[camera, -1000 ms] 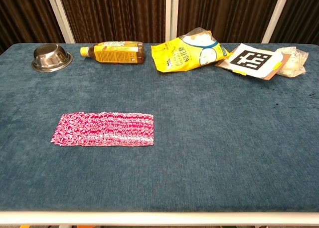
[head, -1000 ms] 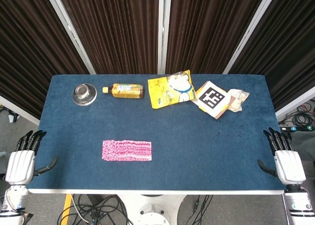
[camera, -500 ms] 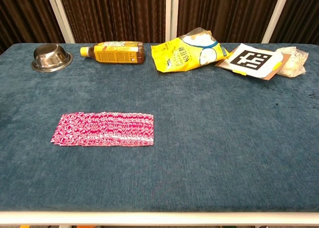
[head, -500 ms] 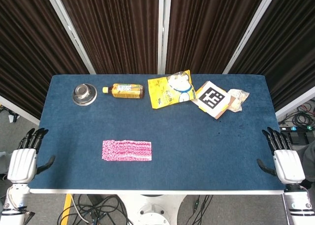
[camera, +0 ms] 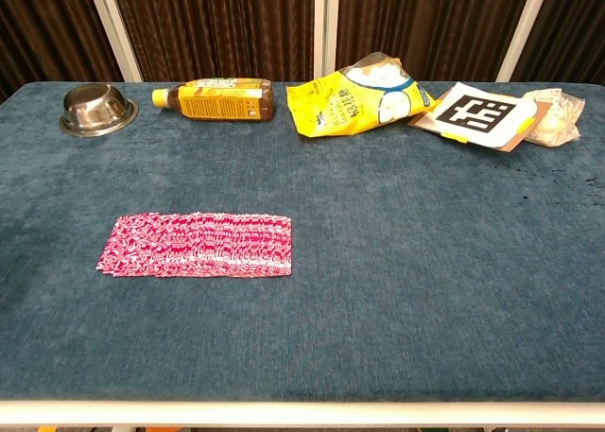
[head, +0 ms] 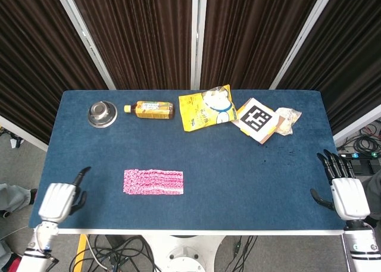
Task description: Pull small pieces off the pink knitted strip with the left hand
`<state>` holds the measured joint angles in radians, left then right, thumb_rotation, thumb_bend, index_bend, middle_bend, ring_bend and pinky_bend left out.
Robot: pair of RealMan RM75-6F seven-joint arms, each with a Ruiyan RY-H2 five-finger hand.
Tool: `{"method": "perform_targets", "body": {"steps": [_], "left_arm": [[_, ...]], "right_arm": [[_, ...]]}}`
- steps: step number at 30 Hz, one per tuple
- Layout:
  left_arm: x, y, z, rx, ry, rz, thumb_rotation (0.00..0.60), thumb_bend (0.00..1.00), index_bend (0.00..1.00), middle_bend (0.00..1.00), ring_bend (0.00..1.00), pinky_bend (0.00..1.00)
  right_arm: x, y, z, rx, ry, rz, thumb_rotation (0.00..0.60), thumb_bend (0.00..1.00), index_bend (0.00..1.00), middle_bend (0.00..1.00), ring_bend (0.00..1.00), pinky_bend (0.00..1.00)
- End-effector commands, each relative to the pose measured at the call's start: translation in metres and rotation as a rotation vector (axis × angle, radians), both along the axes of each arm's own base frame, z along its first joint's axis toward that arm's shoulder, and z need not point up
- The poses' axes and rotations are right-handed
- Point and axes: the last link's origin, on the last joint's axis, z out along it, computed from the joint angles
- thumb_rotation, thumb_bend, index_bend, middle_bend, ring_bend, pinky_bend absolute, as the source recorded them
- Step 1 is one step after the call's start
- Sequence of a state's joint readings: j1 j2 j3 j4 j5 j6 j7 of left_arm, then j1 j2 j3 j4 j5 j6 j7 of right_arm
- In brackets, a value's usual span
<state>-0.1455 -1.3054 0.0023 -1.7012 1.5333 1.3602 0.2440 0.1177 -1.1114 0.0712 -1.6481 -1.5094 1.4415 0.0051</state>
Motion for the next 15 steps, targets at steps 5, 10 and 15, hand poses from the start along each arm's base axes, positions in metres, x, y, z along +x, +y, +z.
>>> {"method": "perform_targets", "body": {"steps": [5, 10, 15], "left_arm": [[0.022, 0.009, -0.05, -0.217, 0.062, -0.057, 0.6, 0.59, 0.13, 0.88, 0.91, 0.98], [0.032, 0.01, -0.07, -0.268, 0.083, -0.079, 0.6, 0.59, 0.16, 0.88, 0.91, 0.97], [0.036, 0.01, -0.089, -0.295, 0.109, -0.077, 0.6, 0.6, 0.17, 0.87, 0.91, 0.96]], "right_arm": [[-0.001, -0.003, -0.002, 0.01, -0.003, -0.023, 0.6, 0.19, 0.0, 0.0, 0.0, 0.0], [-0.003, -0.004, 0.0, 0.001, 0.003, -0.032, 0.6, 0.19, 0.0, 0.0, 0.0, 0.0], [-0.003, -0.004, 0.002, -0.003, 0.003, -0.035, 0.6, 0.19, 0.0, 0.0, 0.0, 0.0]]}}
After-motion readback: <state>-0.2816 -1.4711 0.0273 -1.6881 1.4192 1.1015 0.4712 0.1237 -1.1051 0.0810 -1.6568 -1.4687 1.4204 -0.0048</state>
